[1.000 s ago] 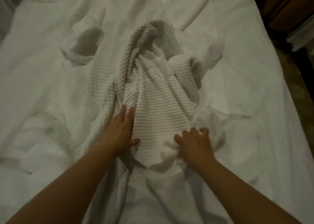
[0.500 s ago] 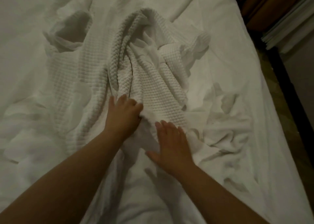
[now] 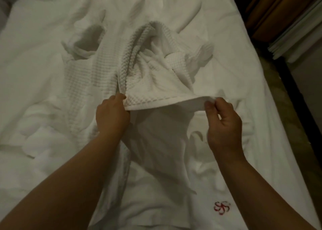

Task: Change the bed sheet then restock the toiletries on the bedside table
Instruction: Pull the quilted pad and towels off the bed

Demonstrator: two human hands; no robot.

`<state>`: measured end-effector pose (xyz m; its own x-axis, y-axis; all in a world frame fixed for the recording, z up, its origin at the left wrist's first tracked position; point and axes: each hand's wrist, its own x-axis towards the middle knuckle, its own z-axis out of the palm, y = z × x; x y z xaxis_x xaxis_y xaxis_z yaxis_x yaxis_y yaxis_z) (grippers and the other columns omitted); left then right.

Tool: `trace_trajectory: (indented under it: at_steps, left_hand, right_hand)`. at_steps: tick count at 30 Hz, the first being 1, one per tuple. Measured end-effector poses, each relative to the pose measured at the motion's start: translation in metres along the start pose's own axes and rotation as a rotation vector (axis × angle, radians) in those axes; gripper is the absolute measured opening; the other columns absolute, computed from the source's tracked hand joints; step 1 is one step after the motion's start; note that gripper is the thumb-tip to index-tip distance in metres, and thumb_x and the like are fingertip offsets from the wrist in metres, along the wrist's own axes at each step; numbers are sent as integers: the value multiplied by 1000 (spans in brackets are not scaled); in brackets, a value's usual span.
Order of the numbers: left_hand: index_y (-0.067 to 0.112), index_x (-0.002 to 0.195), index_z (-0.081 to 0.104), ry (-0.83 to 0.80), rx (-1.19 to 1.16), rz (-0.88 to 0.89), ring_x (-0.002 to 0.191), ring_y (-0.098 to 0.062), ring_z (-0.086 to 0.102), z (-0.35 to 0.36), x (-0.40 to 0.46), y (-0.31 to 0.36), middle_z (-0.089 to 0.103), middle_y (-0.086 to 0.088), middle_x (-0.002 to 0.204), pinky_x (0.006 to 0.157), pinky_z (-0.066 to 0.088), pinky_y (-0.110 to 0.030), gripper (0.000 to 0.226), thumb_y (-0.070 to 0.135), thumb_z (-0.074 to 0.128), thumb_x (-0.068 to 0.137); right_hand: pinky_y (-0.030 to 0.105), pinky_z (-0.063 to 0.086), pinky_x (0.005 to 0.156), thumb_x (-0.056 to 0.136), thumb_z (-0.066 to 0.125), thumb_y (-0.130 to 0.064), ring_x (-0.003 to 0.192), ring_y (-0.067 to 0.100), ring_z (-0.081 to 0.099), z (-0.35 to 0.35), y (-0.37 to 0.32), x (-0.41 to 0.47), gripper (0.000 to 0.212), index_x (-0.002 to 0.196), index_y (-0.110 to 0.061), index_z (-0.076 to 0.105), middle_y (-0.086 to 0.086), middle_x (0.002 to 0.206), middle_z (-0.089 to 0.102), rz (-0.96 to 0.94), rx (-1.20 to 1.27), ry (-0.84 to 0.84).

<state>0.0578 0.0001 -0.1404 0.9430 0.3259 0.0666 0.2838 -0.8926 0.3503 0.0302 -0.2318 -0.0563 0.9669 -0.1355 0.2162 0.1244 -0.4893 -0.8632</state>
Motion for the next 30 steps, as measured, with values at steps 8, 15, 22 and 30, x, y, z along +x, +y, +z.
trace_trajectory:
  at_steps: [8,15,22,30]
  left_hand:
    - [8,109,62,21,-626,-136,95,-21,57,-43,-18,33,62,-5,98,78,38,-26,26,13,42,93]
    - [14,99,67,-205,104,964,65,-31,64,-66,-71,19,65,-11,77,59,50,-34,37,27,37,84]
    - [22,127,53,-692,18,495,120,-20,44,-31,-140,-58,49,-1,129,101,32,-29,34,28,50,94]
    - [-2,138,35,-611,-313,-291,123,-32,45,-1,-125,-48,45,-18,135,100,37,-32,69,27,67,84]
  right_hand:
    - [18,45,68,94,51,-11,64,1,62,-50,55,-60,26,76,-26,60,-9,66,65,401,-94,-170]
    - [35,48,75,91,48,-7,84,29,64,-56,64,-116,20,81,-17,62,8,82,66,635,-148,85]
    - [17,44,46,92,53,-16,75,23,57,-33,52,-132,12,89,-7,59,7,89,60,1076,313,212]
    - [30,48,71,92,52,-2,83,20,58,-20,52,-123,22,111,-10,57,8,96,61,1002,373,215]
